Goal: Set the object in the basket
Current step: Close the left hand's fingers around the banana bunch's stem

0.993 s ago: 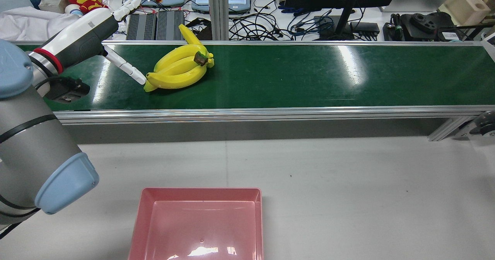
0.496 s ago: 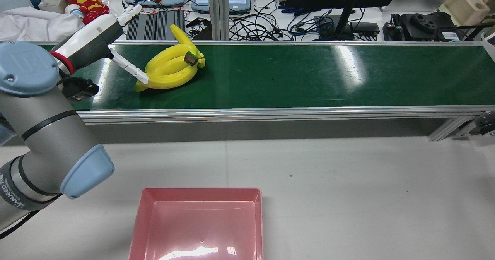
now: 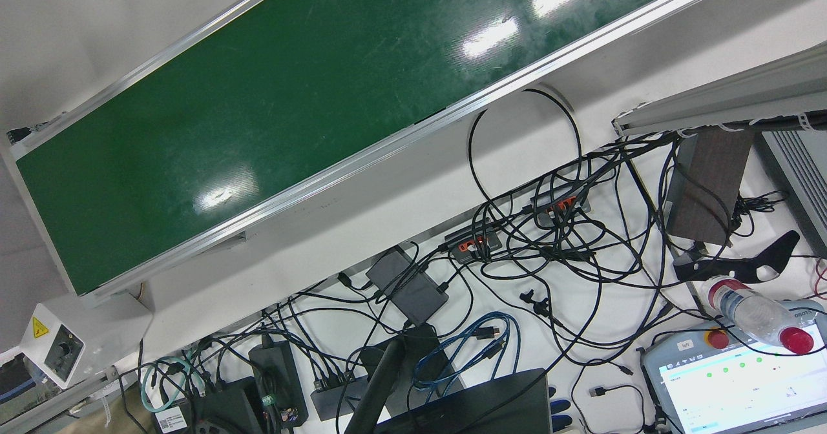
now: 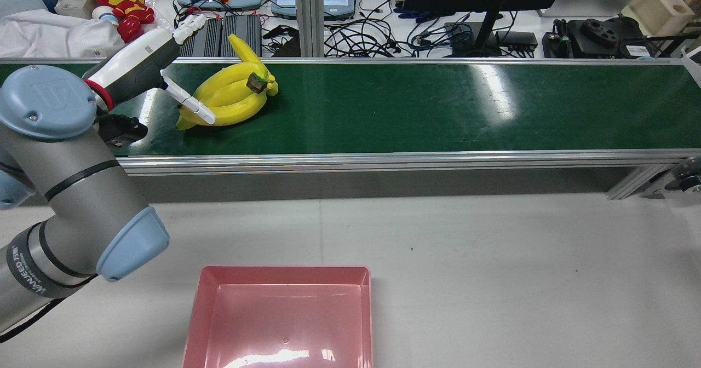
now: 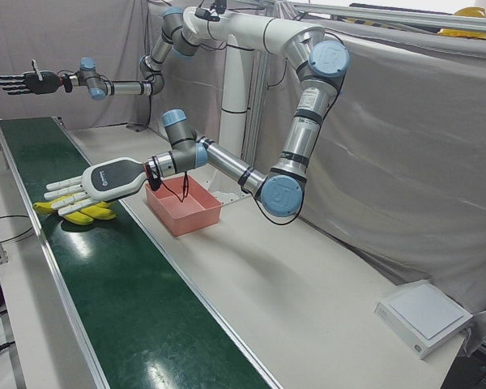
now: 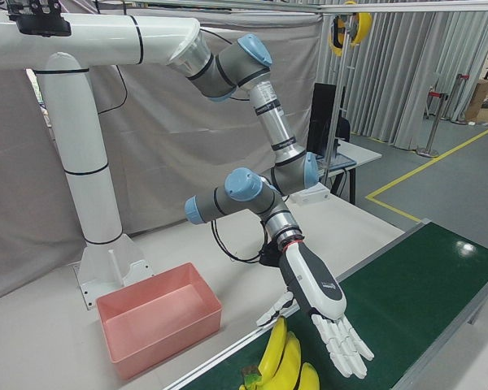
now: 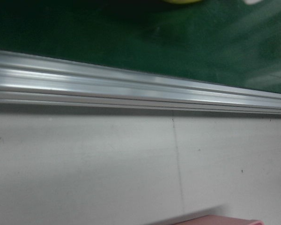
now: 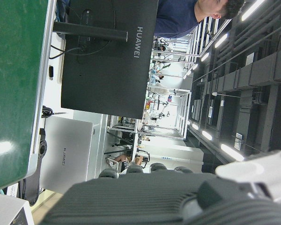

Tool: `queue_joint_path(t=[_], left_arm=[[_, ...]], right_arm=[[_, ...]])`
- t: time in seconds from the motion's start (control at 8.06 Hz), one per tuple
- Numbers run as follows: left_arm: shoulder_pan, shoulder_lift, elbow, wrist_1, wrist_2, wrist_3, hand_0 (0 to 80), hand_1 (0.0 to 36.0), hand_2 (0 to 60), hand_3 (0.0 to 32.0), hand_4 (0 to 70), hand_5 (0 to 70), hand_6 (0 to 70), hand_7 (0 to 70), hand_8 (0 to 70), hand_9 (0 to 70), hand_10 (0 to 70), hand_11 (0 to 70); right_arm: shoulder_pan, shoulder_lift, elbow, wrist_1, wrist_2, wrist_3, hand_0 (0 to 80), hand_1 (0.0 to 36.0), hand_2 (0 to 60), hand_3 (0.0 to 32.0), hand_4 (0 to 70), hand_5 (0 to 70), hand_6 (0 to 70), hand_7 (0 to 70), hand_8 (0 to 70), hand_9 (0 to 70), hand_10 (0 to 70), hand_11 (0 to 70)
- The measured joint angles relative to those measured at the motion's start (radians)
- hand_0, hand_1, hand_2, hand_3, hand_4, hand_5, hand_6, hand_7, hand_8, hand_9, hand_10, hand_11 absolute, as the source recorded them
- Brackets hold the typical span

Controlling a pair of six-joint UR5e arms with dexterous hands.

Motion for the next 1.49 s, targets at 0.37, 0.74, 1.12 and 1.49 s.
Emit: queue_joint_path(t=[0.37, 0.74, 1.12, 1.49], left_arm=[[0.011, -0.003, 0.012, -0.011, -0.005, 0.0, 60.6, 17.0, 0.0, 4.2, 4.8, 3.0, 0.0, 1.0, 4.2, 4.8, 0.0, 1.3], [0.012, -0.002, 0.081, -0.048, -0.008, 0.0, 61.0, 17.3, 0.0, 2.2, 6.3, 4.9, 0.0, 1.5, 4.1, 5.0, 0.0, 1.6], [0.014, -0.002, 0.134, -0.087, -0.008, 0.0, 64.1, 19.9, 0.0, 0.0, 12.3, 14.9, 1.8, 4.5, 5.6, 8.0, 1.7, 5.1], [0.015, 0.002, 0.154, -0.099, -0.009, 0.0, 60.9, 16.1, 0.0, 0.0, 37.4, 70.0, 29.3, 50.4, 34.2, 49.8, 27.4, 41.0]], right_arm=[[0.0, 0.0, 0.0, 0.0, 0.0, 0.0, 0.0, 0.0, 0.0, 0.0, 0.0, 0.0, 0.0, 0.0, 0.0, 0.0, 0.0, 0.0], [0.0, 0.0, 0.0, 0.0, 0.0, 0.0, 0.0, 0.0, 0.0, 0.0, 0.0, 0.0, 0.0, 0.0, 0.0, 0.0, 0.0, 0.0], [0.0, 0.0, 0.0, 0.0, 0.0, -0.001, 0.0, 0.0, 0.0, 0.0, 0.0, 0.0, 0.0, 0.0, 0.0, 0.0, 0.0, 0.0], [0.0, 0.0, 0.0, 0.0, 0.0, 0.0, 0.0, 0.0, 0.0, 0.0, 0.0, 0.0, 0.0, 0.0, 0.0, 0.0, 0.0, 0.0]])
